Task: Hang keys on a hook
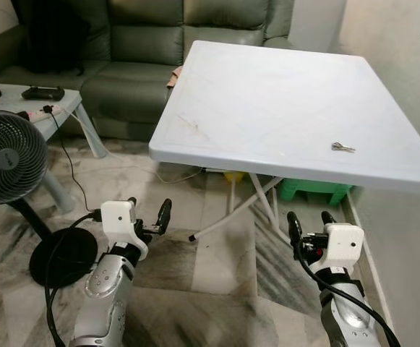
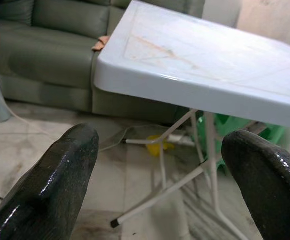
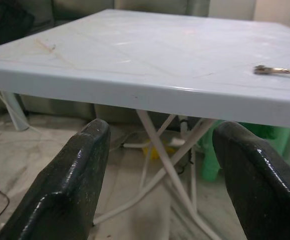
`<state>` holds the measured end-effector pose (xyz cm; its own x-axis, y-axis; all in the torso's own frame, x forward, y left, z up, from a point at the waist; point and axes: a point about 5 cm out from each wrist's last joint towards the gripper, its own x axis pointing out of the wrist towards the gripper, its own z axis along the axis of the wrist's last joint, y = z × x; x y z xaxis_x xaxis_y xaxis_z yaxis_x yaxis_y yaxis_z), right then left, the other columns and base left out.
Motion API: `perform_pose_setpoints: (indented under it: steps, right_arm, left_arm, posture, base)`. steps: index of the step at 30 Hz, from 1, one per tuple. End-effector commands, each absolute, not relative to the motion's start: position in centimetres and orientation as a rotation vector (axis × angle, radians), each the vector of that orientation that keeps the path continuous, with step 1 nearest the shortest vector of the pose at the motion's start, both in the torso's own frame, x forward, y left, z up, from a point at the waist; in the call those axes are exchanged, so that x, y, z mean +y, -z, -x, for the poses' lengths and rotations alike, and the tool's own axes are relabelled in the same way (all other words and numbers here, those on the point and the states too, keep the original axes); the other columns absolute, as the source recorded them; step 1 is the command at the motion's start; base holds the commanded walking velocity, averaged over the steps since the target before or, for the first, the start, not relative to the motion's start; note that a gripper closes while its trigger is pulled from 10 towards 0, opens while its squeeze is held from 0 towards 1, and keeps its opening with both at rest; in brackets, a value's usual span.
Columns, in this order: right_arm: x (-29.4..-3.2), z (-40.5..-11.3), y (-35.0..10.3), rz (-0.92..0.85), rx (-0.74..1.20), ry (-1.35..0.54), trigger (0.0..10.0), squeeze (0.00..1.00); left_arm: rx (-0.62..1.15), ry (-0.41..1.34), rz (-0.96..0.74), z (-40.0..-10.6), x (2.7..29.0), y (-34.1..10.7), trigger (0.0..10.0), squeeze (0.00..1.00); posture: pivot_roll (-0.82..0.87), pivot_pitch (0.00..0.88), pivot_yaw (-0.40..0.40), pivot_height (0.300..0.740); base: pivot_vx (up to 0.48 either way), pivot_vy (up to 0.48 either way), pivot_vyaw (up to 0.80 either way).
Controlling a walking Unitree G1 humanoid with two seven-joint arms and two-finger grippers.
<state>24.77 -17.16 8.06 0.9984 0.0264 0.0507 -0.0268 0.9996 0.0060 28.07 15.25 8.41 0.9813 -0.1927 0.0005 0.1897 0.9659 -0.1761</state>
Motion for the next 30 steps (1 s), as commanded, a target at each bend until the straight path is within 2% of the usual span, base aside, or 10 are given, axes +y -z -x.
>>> perform_pose_setpoints:
  steps: [1,14,30]
  right_arm:
    - [-17.39,-24.71,-8.01,-0.005,-0.048,-0.026,10.0,0.00]
    - [-17.28,-24.75,-7.94,-0.009,-0.049,-0.026,10.0,0.00]
    - [-17.11,-24.86,-7.91,-0.015,-0.051,-0.032,10.0,0.00]
  left_arm:
    - [0.014,0.204,0.163,-28.13,15.15,-8.57,10.0,0.00]
    - [0.001,0.235,0.094,-28.24,14.77,-8.83,10.0,0.00]
    - [0.002,0.233,0.120,-28.19,14.85,-8.99,10.0,0.00]
  posture:
    - [-0.02,0.054,-0.007,0.740]
    - [-0.02,0.049,-0.003,0.740]
    - [-0.01,0.054,-0.004,0.740]
  base:
    - [0.341,0.000,0.00]
    - [0.378,0.000,0.00]
    - [0.451,0.000,0.00]
